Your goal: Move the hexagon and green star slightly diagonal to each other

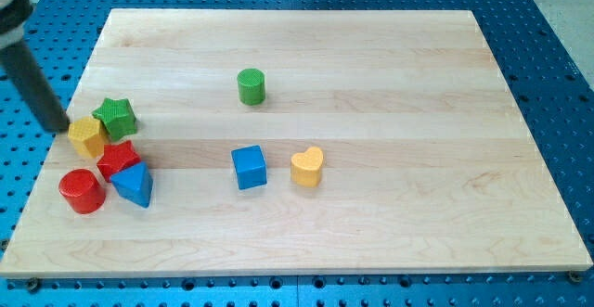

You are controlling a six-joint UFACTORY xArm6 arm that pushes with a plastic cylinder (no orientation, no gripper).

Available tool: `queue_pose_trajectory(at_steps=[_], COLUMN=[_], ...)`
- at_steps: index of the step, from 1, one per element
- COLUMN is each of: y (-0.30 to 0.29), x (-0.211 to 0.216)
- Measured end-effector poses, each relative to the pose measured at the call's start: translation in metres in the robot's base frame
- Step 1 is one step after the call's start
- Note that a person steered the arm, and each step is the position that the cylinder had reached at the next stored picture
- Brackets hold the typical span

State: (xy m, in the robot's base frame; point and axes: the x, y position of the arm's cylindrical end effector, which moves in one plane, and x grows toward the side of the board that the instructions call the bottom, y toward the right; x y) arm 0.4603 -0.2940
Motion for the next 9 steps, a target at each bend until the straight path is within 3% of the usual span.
queue_pose_trajectory(at_steps=[1, 2, 7, 8, 9], y=[0.017, 0.039, 0.04, 0.028, 0.091], x=[0.036, 0.036, -0.099, -0.153, -0.17])
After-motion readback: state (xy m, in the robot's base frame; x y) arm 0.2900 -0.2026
